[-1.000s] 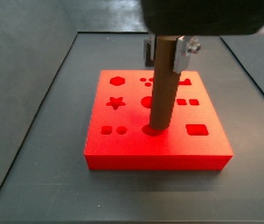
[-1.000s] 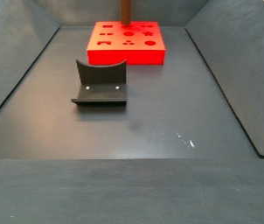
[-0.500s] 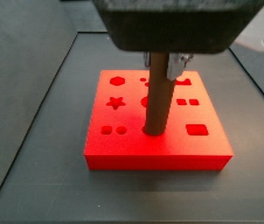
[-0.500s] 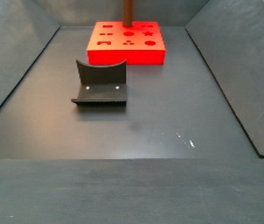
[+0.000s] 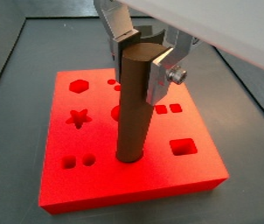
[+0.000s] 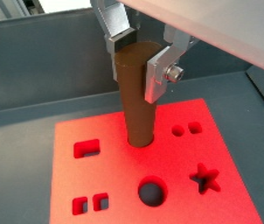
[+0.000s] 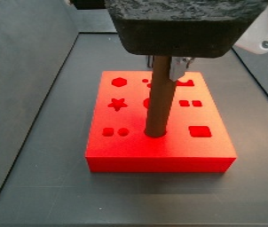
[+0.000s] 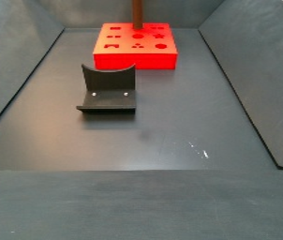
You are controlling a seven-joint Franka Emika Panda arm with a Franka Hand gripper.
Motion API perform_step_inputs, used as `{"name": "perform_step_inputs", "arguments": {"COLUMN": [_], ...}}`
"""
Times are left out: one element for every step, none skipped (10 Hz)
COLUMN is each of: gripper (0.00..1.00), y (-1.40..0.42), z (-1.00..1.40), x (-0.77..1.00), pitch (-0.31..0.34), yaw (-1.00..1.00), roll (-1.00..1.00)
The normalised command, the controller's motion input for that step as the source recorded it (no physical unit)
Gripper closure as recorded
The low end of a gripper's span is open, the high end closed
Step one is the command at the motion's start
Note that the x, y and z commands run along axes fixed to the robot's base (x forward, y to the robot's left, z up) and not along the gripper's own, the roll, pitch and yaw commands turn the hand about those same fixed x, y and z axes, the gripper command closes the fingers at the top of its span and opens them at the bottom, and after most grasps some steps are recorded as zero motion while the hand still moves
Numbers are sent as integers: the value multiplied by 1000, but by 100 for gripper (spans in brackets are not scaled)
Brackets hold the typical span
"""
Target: Insert the oval object.
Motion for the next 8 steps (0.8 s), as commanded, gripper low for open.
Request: {"name": "perform_step_inputs", "arguments": {"gripper": [100, 100, 100, 100, 100, 100, 100, 100], "y": [0, -20, 0, 0, 0, 0, 0, 0], "z": [-66, -74, -49, -414, -597, -643, -577, -446], "x": [0, 0, 0, 77, 89, 146, 154, 131], "pitch": [0, 0, -6, 0, 0, 20, 26, 29], "yaw": [-40, -14, 0, -34, -17, -3, 0, -11], "roll": [0, 0, -36, 7, 44, 66, 49, 49]}}
